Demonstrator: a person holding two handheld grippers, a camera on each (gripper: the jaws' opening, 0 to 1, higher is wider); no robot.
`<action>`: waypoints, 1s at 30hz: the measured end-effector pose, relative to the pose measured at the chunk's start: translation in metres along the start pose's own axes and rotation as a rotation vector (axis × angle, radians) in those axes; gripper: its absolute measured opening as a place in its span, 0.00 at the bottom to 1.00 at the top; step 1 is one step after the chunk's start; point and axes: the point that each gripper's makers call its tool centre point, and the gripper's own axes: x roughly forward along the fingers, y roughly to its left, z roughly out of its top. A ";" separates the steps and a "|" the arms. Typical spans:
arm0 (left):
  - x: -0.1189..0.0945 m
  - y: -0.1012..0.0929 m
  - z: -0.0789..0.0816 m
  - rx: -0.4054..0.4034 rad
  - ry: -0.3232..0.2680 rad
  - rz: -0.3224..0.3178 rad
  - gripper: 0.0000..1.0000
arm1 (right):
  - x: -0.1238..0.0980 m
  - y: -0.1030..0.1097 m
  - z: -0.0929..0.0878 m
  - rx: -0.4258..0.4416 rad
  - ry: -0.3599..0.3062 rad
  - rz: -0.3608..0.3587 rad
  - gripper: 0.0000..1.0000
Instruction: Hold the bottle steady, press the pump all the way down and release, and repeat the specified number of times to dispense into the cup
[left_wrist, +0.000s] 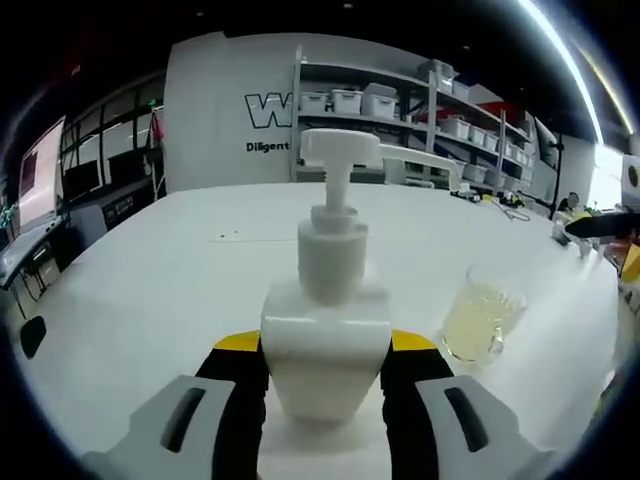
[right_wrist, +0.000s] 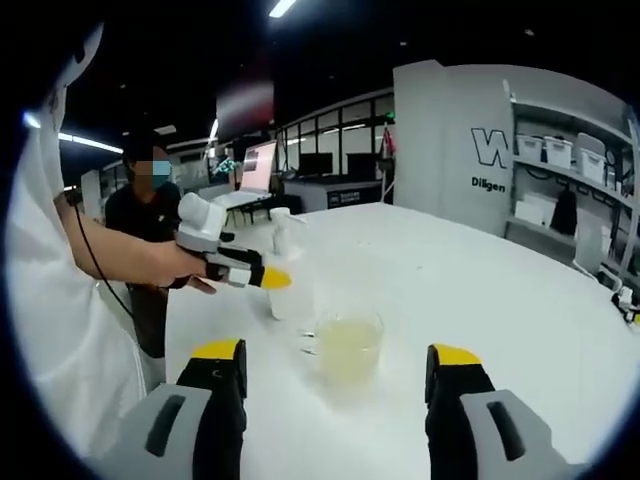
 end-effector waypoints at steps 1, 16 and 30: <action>0.000 -0.001 0.000 0.002 -0.001 -0.001 0.43 | 0.000 -0.001 -0.001 -0.027 0.006 -0.010 0.64; 0.012 -0.037 0.002 0.028 0.005 -0.070 0.42 | -0.005 0.000 0.000 0.012 0.001 -0.012 0.66; 0.019 -0.067 0.001 0.056 0.016 -0.130 0.42 | -0.013 -0.003 -0.001 0.004 -0.012 -0.013 0.61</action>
